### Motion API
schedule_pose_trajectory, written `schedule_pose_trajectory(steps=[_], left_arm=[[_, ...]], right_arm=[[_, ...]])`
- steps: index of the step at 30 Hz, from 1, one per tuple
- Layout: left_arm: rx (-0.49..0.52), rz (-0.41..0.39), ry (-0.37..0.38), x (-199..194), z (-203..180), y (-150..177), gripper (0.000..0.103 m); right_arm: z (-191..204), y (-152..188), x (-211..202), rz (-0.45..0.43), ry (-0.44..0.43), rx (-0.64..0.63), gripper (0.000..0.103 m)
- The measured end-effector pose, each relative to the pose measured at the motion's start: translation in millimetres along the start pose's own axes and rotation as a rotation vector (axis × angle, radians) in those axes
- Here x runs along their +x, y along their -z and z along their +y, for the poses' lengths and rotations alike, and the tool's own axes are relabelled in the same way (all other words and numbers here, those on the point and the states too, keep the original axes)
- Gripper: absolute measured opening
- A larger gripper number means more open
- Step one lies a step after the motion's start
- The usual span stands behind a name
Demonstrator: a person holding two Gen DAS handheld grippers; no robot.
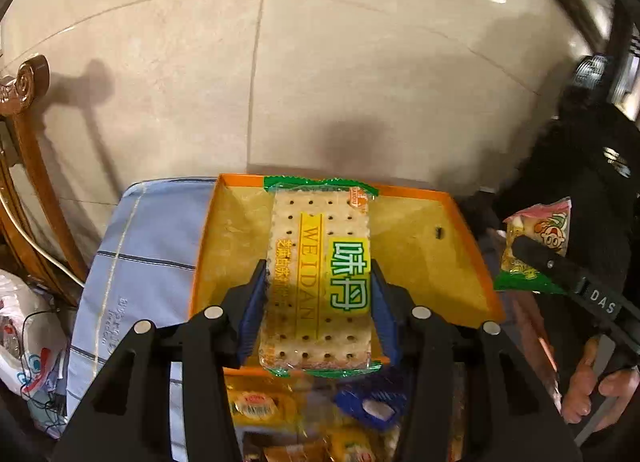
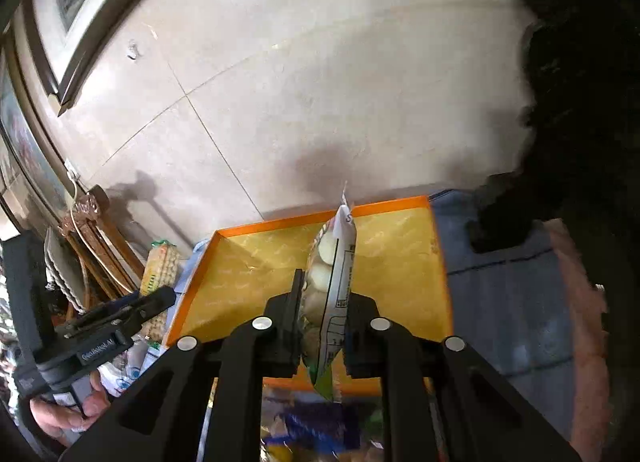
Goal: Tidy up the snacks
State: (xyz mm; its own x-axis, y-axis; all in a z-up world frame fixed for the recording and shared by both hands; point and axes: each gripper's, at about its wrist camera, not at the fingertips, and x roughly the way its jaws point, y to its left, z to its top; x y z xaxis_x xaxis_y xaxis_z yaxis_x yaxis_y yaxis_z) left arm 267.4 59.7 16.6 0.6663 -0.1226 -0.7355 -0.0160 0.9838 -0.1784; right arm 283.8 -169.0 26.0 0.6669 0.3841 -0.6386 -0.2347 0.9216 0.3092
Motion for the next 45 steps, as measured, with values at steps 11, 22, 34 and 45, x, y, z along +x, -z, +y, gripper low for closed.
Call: schedule_pose_trajectory(steps=[11, 22, 34, 45], left_arm=[[-0.028, 0.018, -0.001, -28, 31, 50, 0.099], [0.077, 0.247, 0.093, -14, 8, 206, 0.099], [0.175, 0.347, -0.087, 27, -11, 245, 0.05], [0.103, 0.204, 0.018, -51, -1, 207, 0.011]], right_arm=[[-23, 41, -60, -0.057, 0.057, 0.04, 0.099], [-12, 194, -66, 0.205, 0.166, 0.069, 0.099], [31, 221, -23, 0.272, 0.384, -0.2, 0.051], [7, 179, -105, 0.137, 0.292, 0.005, 0.018]])
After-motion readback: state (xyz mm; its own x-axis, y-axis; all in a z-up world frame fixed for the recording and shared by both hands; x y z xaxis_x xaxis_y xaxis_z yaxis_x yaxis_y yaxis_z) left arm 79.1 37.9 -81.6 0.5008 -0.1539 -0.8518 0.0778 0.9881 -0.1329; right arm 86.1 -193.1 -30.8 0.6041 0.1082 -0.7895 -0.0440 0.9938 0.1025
